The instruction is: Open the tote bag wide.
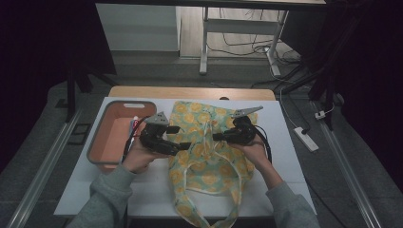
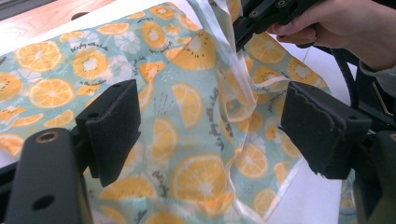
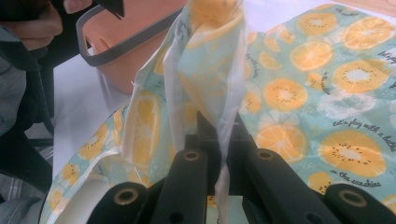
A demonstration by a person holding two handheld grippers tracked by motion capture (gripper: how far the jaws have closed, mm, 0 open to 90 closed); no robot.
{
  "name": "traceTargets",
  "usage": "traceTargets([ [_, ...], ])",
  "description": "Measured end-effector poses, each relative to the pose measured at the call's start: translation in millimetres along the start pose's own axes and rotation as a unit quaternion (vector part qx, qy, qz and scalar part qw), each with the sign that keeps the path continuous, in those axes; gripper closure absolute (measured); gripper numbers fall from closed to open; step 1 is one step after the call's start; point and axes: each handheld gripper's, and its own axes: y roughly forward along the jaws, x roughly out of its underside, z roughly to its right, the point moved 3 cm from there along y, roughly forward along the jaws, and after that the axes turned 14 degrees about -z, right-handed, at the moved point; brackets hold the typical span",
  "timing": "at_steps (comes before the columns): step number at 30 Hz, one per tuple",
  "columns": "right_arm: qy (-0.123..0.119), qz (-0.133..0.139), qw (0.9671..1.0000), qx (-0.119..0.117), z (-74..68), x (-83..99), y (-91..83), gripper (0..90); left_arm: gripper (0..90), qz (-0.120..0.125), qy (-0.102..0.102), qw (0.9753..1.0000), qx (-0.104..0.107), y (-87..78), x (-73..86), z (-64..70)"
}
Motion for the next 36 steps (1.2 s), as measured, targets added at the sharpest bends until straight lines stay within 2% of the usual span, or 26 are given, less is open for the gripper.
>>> traceTargets([
  [15,0.002,0.023,0.9997,0.006,3.4,-7.0,-8.6,88.3,23.2,0.002,-0.02,0.9997,-0.016,-18.3,18.0,-11.4],
  [22,0.008,0.04,0.999,0.021,5.8,-12.7,-15.3,88.4,23.4,0.001,-0.026,0.9994,-0.024,-19.1,22.4,-14.3],
  [26,0.008,0.062,0.9973,0.039,9.9,-22.6,-23.4,88.4,23.5,-0.002,-0.028,0.9992,-0.028,-18.8,23.4,-15.3],
  [28,0.008,0.071,0.9966,0.041,10.5,-25.1,-26.0,88.4,23.5,-0.003,-0.029,0.9991,-0.031,-18.7,24.4,-15.7],
  [34,0.008,0.113,0.9916,0.062,11.5,-35.1,-45.0,88.5,23.7,-0.005,-0.036,0.9984,-0.043,-21.6,28.3,-19.0],
  [36,0.011,0.117,0.9911,0.062,11.8,-34.7,-46.7,88.5,23.7,-0.005,-0.036,0.9983,-0.046,-21.7,28.6,-18.8],
])
